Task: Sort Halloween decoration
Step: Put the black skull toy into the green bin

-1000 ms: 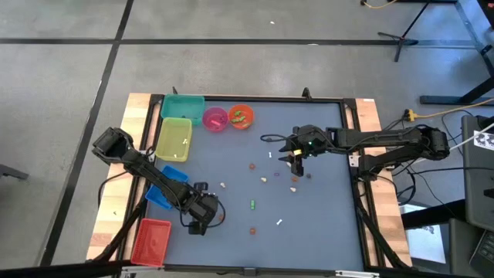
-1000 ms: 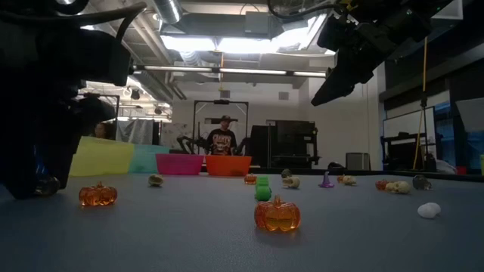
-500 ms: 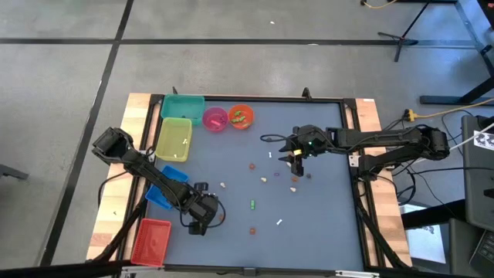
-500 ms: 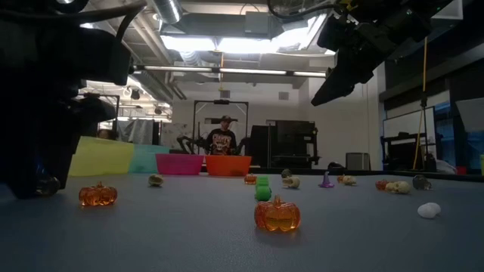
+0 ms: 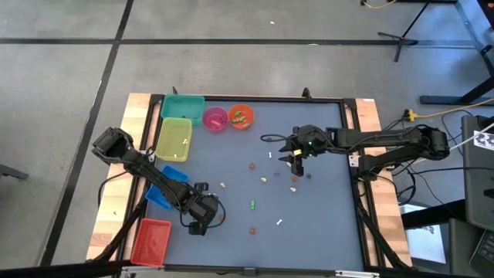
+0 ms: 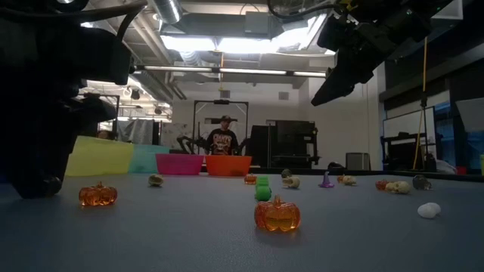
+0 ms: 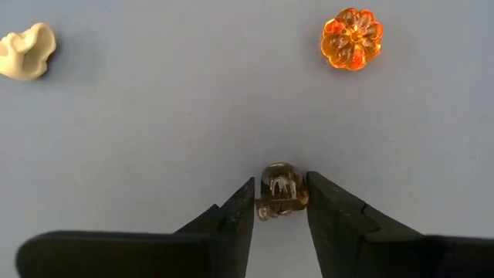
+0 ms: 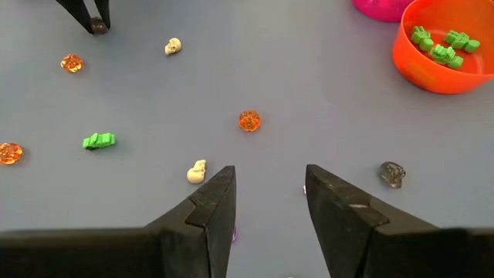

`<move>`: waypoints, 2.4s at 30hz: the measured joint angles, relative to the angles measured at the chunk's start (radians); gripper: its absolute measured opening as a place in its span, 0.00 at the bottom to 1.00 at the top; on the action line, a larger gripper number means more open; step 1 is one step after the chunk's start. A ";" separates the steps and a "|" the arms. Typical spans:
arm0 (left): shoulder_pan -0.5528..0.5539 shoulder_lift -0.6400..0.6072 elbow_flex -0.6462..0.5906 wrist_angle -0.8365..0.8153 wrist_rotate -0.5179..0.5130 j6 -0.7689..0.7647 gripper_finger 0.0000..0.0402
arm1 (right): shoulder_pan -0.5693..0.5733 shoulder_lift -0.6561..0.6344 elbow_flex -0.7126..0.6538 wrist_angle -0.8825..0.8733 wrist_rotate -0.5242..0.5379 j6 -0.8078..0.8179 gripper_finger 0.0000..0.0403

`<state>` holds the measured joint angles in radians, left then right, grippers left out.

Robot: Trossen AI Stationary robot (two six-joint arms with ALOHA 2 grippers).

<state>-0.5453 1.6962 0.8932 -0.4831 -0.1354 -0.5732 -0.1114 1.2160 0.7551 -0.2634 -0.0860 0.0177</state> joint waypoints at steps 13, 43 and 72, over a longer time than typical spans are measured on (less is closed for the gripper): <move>0.000 -0.001 0.000 0.000 0.002 0.000 0.20 | 0.000 0.000 0.000 0.000 0.000 0.000 0.39; 0.107 -0.010 0.090 -0.063 0.030 0.001 0.20 | 0.000 0.000 0.000 0.000 0.000 0.000 0.39; 0.822 -0.010 0.384 -0.236 -0.116 0.573 0.20 | 0.000 0.000 0.000 0.000 0.000 0.000 0.39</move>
<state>0.2769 1.6863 1.2775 -0.7192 -0.2512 -0.0004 -0.1113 1.2160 0.7551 -0.2634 -0.0860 0.0174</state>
